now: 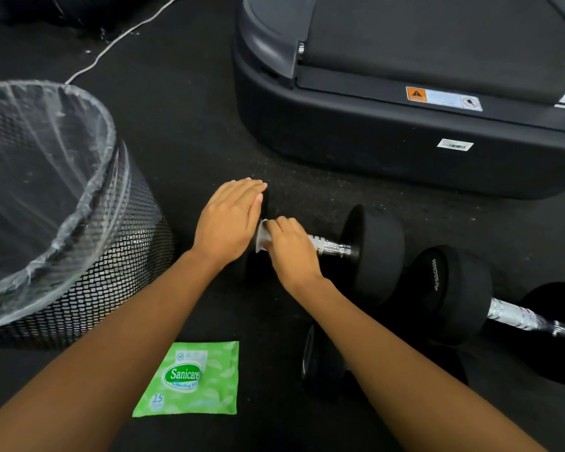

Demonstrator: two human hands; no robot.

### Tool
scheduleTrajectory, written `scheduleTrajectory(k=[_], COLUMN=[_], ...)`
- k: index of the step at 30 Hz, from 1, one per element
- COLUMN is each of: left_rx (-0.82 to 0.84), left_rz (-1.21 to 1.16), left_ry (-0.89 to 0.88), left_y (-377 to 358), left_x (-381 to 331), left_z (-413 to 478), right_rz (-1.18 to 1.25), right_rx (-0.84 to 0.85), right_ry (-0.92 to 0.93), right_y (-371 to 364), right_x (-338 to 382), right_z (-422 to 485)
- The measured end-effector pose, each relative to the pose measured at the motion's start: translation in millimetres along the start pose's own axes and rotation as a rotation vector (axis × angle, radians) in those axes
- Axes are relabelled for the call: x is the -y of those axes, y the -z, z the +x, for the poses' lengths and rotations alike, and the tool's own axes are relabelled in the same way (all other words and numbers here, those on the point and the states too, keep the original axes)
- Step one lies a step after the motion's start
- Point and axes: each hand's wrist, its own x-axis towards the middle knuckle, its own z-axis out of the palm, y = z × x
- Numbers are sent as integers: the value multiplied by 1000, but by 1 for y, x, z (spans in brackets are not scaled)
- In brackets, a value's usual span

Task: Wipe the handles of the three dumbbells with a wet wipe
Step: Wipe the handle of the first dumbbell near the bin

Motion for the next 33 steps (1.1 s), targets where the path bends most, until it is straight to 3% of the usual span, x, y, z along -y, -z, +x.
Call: scheduleTrajectory(k=[8,12,15,19,25,33], left_rx=[-19,-14,-18,-32,-30,-6], left_rz=[-9,-7,-13,-29,-31,-22], left_ry=[-18,-20,-14,-20,-23,-9], left_y=[2,2,3,3,1,2], left_x=[0,-2,-1,0,-1,0], left_z=[-1,0,0,-2,-1,-1], right_rz=[49,91,140,186,171,97], right_rx=[112,190,216,179,98,91], right_ry=[-49,-144,-105,-75,-190,-53], right_y=[15,16,12,20,25,15], right_x=[-33,-25,-13,-21,-30,-7], right_z=[-9,7,16,4,-9,5])
